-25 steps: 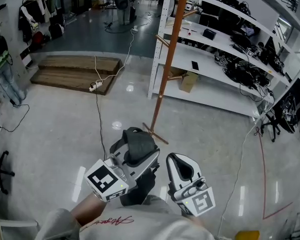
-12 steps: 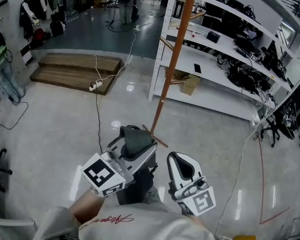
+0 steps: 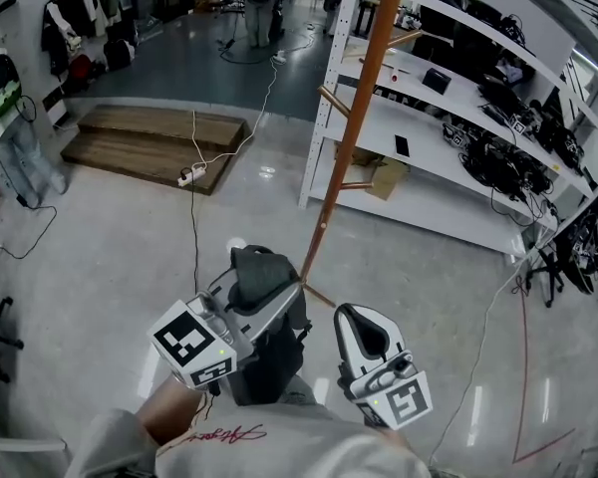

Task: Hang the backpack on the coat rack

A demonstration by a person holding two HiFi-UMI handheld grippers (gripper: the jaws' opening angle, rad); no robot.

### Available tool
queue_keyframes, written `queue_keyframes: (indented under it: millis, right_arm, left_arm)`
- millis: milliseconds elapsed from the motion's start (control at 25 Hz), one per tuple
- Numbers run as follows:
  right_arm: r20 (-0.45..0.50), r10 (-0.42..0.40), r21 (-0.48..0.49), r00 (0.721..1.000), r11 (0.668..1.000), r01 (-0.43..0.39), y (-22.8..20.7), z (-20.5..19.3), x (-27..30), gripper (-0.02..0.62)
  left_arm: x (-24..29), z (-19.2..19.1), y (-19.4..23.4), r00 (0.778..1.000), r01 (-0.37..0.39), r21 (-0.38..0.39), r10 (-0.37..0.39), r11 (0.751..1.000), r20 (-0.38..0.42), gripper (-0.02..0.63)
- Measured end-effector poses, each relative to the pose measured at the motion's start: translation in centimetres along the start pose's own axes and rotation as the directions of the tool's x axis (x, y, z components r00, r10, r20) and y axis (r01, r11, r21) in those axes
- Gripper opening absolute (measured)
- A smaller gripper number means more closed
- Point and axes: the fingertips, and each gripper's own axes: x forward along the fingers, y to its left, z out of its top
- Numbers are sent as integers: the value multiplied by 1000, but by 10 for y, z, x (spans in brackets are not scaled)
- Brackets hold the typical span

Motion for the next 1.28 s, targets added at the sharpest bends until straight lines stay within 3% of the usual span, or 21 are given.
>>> queue_keyframes:
  millis: [200, 680, 1280]
  right_arm:
    - [-17, 1, -39, 1000, 999, -1, -41, -11, 19, 23]
    - [-14, 23, -25, 1000, 999, -24, -116, -26, 55, 23]
    - [-39, 73, 14, 997, 997, -72, -172, -50, 85, 23]
  left_arm:
    - [24, 7, 38, 999, -36, 2, 36, 999, 1, 43]
    - [74, 26, 138, 994, -112, 75, 113, 991, -7, 43]
    - [125, 56, 245, 994, -102, 132, 106, 986, -27, 43]
